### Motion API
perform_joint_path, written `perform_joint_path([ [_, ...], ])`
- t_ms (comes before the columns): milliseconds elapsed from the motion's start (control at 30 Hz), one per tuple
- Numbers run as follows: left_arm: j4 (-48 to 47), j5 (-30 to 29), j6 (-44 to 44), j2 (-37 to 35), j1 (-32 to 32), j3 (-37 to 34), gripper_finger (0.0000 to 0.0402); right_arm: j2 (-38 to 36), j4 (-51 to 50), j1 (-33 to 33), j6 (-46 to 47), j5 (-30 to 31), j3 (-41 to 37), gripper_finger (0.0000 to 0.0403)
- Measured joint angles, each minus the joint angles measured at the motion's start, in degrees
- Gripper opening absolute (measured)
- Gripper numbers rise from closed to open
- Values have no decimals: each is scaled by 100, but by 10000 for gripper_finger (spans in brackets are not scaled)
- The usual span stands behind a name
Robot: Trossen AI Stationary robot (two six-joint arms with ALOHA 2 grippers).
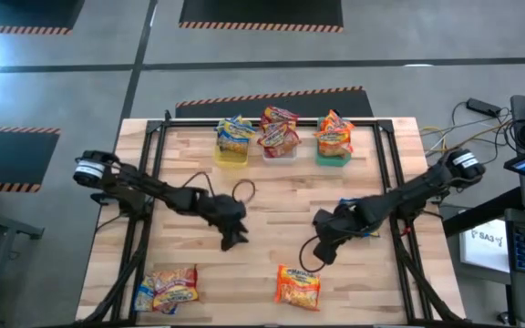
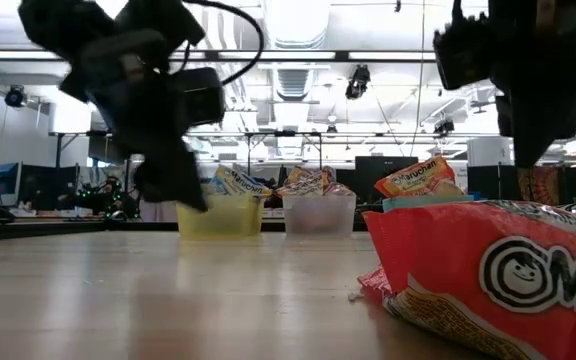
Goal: Sort Maruchan noodles
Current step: Put the top blue noodle pack into the yellow bin
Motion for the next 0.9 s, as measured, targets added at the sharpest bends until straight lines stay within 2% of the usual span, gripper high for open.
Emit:
perform_joint_path([
  [100, -1275, -394, 4, -96, -389, 355, 173, -20, 250, 41, -95, 27, -70, 9],
  [200, -1840, -911, 91, -236, -668, 598, 173, -15, 124, 40, -86, 127, -127, 9],
  [300, -1766, -1290, 276, -293, -777, 782, 173, -10, -24, -46, 174, 220, -232, 9],
  [367, -1752, -1430, 426, -293, -799, 902, 173, -1, -5, -111, 431, 47, -314, 9],
  [667, -1585, -1445, 562, -293, -806, 817, 173, -1, -25, -108, 1016, -427, -430, 14],
  [900, -299, -1459, 525, -293, -819, 261, 173, -2, -40, -108, 1457, -968, -430, 63],
])
